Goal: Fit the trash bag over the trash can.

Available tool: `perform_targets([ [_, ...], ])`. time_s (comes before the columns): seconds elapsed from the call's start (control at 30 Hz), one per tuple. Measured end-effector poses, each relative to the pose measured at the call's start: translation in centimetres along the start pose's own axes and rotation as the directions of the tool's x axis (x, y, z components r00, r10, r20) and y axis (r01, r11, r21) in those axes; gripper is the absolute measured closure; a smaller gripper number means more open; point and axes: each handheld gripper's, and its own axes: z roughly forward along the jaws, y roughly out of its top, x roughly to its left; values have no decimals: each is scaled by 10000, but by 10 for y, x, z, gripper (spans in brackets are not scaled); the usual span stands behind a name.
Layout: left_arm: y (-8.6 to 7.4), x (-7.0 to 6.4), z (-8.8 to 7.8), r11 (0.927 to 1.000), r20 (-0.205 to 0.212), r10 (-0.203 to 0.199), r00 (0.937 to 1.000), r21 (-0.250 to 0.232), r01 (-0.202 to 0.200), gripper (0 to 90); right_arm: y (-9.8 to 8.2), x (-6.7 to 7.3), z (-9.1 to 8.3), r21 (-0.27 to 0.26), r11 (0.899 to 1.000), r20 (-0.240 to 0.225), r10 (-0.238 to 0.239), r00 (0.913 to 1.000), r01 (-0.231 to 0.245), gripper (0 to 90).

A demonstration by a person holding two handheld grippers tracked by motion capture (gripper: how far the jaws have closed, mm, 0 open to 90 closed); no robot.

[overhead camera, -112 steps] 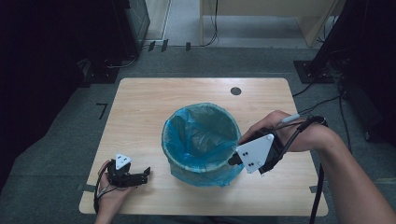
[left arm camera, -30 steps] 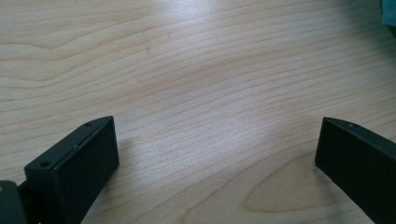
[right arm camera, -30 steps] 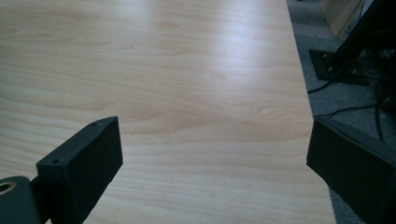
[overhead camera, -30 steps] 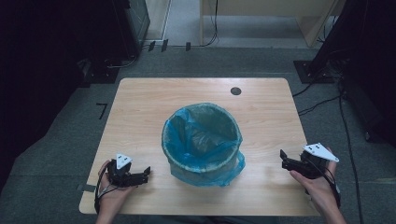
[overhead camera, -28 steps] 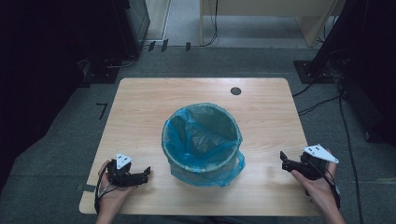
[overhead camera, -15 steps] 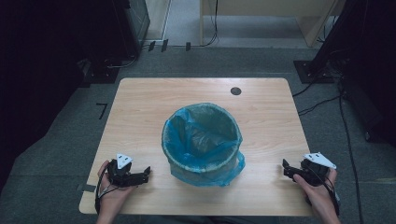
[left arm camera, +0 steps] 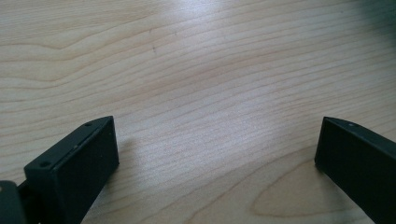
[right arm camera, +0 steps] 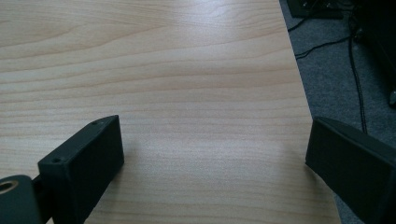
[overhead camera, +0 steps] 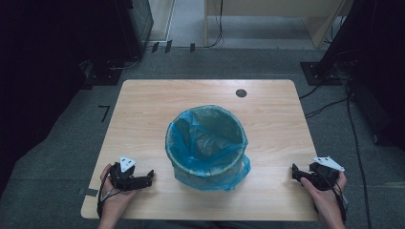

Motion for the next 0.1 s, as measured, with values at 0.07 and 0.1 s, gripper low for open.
perform_targets([
  [0.07,1,0,1,10000,-22,-41,10000,2,41,0,0,-2,1,67,9999,-107,129,9999,-128,40],
  [0.1,1,1,1,10000,-36,-41,10000,13,41,0,0,-2,1,92,9999,-155,147,9998,-145,38],
])
